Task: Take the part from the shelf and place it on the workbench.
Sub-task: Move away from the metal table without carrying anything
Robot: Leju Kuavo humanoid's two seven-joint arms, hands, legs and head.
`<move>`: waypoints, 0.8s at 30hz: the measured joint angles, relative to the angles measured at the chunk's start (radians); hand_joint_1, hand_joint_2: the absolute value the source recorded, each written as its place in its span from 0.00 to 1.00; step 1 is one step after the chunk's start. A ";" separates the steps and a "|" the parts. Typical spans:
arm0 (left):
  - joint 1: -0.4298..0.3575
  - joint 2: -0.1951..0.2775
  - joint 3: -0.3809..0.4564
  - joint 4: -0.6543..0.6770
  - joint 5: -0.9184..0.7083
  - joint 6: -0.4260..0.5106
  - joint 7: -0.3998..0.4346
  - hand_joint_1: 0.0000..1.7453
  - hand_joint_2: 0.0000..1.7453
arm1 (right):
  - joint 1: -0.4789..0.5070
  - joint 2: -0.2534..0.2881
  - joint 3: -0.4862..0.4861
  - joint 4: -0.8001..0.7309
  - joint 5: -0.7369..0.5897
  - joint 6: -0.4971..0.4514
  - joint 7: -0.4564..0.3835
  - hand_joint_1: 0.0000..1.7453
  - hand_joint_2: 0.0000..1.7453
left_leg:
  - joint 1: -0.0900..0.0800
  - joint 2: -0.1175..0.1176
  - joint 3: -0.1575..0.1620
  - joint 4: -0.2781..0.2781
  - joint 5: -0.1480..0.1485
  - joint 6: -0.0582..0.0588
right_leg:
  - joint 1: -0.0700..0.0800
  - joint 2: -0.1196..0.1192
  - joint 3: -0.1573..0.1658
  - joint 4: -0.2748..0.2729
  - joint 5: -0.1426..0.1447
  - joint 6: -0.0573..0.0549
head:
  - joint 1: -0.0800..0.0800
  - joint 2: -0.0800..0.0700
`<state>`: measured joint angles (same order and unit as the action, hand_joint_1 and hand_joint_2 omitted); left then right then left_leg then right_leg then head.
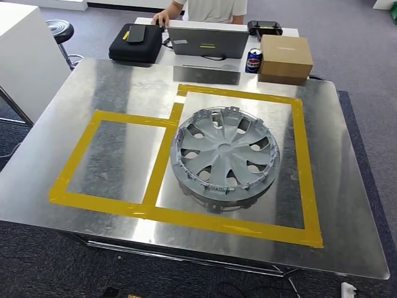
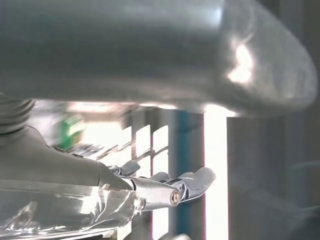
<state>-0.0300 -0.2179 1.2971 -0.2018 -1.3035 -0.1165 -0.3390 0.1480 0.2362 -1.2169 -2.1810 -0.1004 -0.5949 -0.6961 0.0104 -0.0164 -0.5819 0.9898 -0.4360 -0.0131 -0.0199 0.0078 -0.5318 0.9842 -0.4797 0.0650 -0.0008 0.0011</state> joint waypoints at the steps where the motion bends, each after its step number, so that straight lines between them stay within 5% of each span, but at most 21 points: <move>1: -0.001 -0.002 0.001 0.000 0.001 -0.001 0.003 0.00 0.00 | -0.006 0.015 -0.010 0.061 -0.014 -0.032 0.002 0.00 0.00 | 0.000 0.000 0.000 0.000 0.000 0.000 | 0.001 0.000 0.001 0.000 0.000 0.000 | 0.000 0.000; 8: -0.005 -0.013 0.010 0.000 0.011 -0.003 0.009 0.00 0.00 | -0.132 0.089 -0.174 0.616 0.191 -0.099 0.027 0.00 0.00 | -0.001 0.001 0.004 0.000 -0.001 0.001 | 0.000 0.000 0.004 -0.001 0.000 0.000 | 0.000 0.000; 13: -0.001 -0.014 0.019 0.000 0.020 -0.003 -0.001 0.00 0.00 | -0.151 0.099 -0.272 0.917 0.472 -0.087 0.383 0.00 0.00 | 0.002 0.001 0.005 -0.001 -0.001 0.000 | 0.002 -0.001 0.010 0.000 -0.002 -0.002 | 0.000 0.000; 15: -0.001 -0.014 0.025 0.000 0.018 -0.002 -0.015 0.00 0.00 | -0.161 0.069 -0.278 1.142 0.585 -0.019 0.506 0.00 0.00 | 0.004 0.002 0.005 -0.001 -0.002 -0.001 | 0.005 0.001 0.013 0.000 -0.001 -0.004 | 0.000 0.000; 18: -0.002 -0.010 0.027 0.000 0.003 -0.008 -0.031 0.00 0.00 | -0.168 0.011 -0.206 1.478 0.789 0.206 0.662 0.00 0.00 | 0.004 0.003 0.006 -0.001 -0.002 -0.002 | 0.005 0.002 0.009 0.000 -0.001 -0.004 | 0.001 0.000; 20: -0.003 -0.006 0.027 0.000 -0.001 -0.011 -0.033 0.00 0.00 | -0.176 -0.009 -0.145 1.621 0.860 0.281 0.707 0.00 0.00 | 0.003 0.002 0.007 -0.001 -0.002 -0.002 | 0.004 -0.001 0.006 0.000 -0.003 -0.005 | 0.000 0.000; 24: 0.001 0.000 0.027 0.000 -0.005 -0.012 -0.033 0.00 0.00 | -0.181 -0.044 -0.090 1.786 0.878 0.288 0.720 0.00 0.00 | 0.004 -0.001 0.008 -0.002 -0.002 -0.002 | 0.005 -0.003 0.008 0.000 -0.004 -0.005 | 0.000 0.000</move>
<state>-0.0289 -0.2178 1.3243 -0.2018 -1.3083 -0.1284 -0.3723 -0.0330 0.1926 -1.3073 -0.3952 0.7777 -0.3073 0.0241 0.0141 -0.0176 -0.5744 0.9882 -0.4380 -0.0151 -0.0154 0.0050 -0.5235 0.9845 -0.4842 0.0598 -0.0006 0.0011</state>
